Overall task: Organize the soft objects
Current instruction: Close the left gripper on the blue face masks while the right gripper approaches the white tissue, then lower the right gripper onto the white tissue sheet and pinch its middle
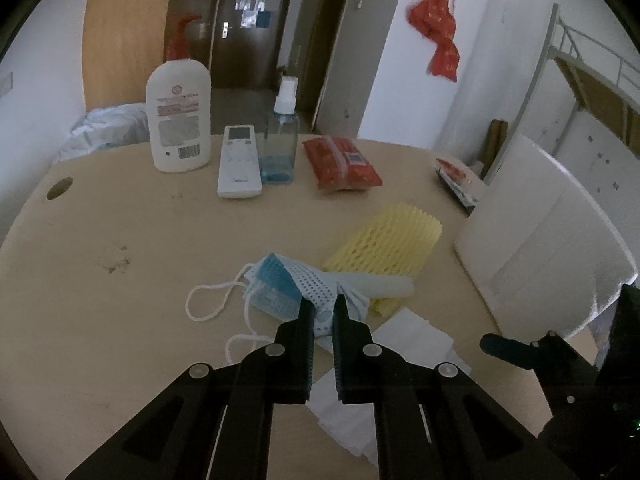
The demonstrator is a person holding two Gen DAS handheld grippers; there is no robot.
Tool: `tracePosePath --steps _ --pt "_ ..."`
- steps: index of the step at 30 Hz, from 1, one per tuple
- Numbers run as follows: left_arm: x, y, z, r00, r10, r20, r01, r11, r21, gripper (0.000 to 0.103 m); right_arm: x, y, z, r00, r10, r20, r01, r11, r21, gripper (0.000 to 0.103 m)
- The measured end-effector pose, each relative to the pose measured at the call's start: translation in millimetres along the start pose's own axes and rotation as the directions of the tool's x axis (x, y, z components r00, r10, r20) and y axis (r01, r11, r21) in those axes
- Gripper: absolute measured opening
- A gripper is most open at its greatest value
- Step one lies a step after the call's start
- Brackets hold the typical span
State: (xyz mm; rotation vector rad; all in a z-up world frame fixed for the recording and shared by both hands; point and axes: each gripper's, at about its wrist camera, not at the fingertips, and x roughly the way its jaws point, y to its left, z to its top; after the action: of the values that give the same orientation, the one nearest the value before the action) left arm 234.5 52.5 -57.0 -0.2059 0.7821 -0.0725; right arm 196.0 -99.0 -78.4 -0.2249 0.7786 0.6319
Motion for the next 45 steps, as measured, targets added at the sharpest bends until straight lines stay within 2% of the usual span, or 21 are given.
tracePosePath --steps 7,12,24,29,33,36,38,42,44,45 --pt "-13 14 1 0.999 -0.018 0.041 0.018 1.0 -0.021 0.009 5 14 4 0.998 -0.065 -0.01 0.064 0.996 -0.054 0.103" --pt "-23 24 2 0.997 -0.043 0.063 0.045 0.998 -0.035 0.009 -3 18 10 0.999 -0.053 0.001 0.053 0.994 -0.099 0.103" --pt "-32 35 0 0.996 -0.063 0.07 0.067 0.996 -0.057 0.009 22 34 11 0.993 -0.086 -0.084 0.072 0.984 -0.161 0.102" --pt "-35 36 0 0.994 -0.072 0.076 0.077 0.995 -0.059 0.009 28 35 9 0.987 -0.102 -0.123 0.079 0.981 -0.176 0.087" --pt "-38 37 -1 0.993 -0.078 0.086 0.083 0.995 -0.057 0.009 28 35 10 0.988 -0.086 -0.128 0.064 0.984 -0.166 0.081" --pt "-38 38 -1 0.993 -0.079 0.092 0.085 0.995 -0.059 0.009 26 34 8 0.99 -0.033 -0.139 0.013 0.99 -0.143 0.065" --pt "-38 37 -1 0.992 -0.083 0.09 0.089 0.994 -0.059 0.009 24 37 7 0.99 -0.001 -0.144 -0.019 0.991 -0.136 0.046" --pt "-40 36 -1 0.991 -0.088 0.096 0.093 0.994 -0.053 0.009 21 42 3 0.989 0.02 -0.145 -0.04 0.989 -0.142 0.033" --pt "-42 36 -2 0.991 -0.09 0.103 0.095 0.994 -0.051 0.009 19 40 2 0.99 0.016 -0.14 -0.034 0.991 -0.127 0.019" --pt "-43 36 -2 0.99 -0.092 0.108 0.098 0.994 -0.05 0.009 18 38 2 0.99 0.015 -0.138 -0.031 0.993 -0.116 0.016"
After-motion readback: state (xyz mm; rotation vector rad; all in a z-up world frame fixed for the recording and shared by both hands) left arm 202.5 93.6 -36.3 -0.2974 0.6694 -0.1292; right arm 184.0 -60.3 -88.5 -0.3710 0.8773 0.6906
